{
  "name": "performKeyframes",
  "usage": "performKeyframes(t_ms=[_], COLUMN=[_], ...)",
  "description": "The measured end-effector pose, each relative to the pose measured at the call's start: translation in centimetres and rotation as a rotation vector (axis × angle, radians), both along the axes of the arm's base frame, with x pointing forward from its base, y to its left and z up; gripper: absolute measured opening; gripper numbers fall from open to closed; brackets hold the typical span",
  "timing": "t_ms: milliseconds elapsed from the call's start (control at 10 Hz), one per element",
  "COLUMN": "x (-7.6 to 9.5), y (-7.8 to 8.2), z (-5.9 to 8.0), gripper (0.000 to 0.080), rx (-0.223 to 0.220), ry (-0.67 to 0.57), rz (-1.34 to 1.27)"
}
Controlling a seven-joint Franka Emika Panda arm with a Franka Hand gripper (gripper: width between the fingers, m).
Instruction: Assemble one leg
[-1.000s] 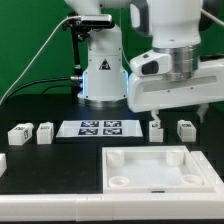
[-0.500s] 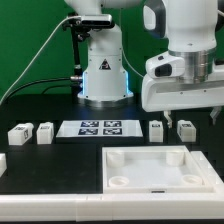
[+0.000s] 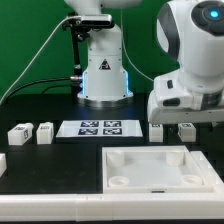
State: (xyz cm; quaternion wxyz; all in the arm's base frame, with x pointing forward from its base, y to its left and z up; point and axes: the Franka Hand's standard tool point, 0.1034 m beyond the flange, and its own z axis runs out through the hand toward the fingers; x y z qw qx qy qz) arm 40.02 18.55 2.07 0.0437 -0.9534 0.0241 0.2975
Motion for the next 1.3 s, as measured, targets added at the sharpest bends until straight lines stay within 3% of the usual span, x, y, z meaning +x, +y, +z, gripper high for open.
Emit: performKeyframes(t_ms=[200, 400, 800, 1000, 1100, 1200, 1300], x=[-1.3, -1.4, -1.5, -1.6, -1.7, -1.7, -1.7], y=[-0.4, -0.4, -0.2, -0.3, -0.3, -0.3, -0.3], z=[-0.1, -1.0, -1.6, -1.7, -1.7, -1.7, -1.7], gripper=[0.0649, 0.0649, 0.0649, 0.0392, 0.0392, 0.029, 0.029], rx=[0.009, 0.014, 0.013, 0.015, 0.015, 0.014, 0.015], ry=[0.2, 0.288, 0.272, 0.271, 0.273, 0.273, 0.273], rz=[0.04, 0.045, 0.044, 0.045, 0.045, 0.045, 0.045])
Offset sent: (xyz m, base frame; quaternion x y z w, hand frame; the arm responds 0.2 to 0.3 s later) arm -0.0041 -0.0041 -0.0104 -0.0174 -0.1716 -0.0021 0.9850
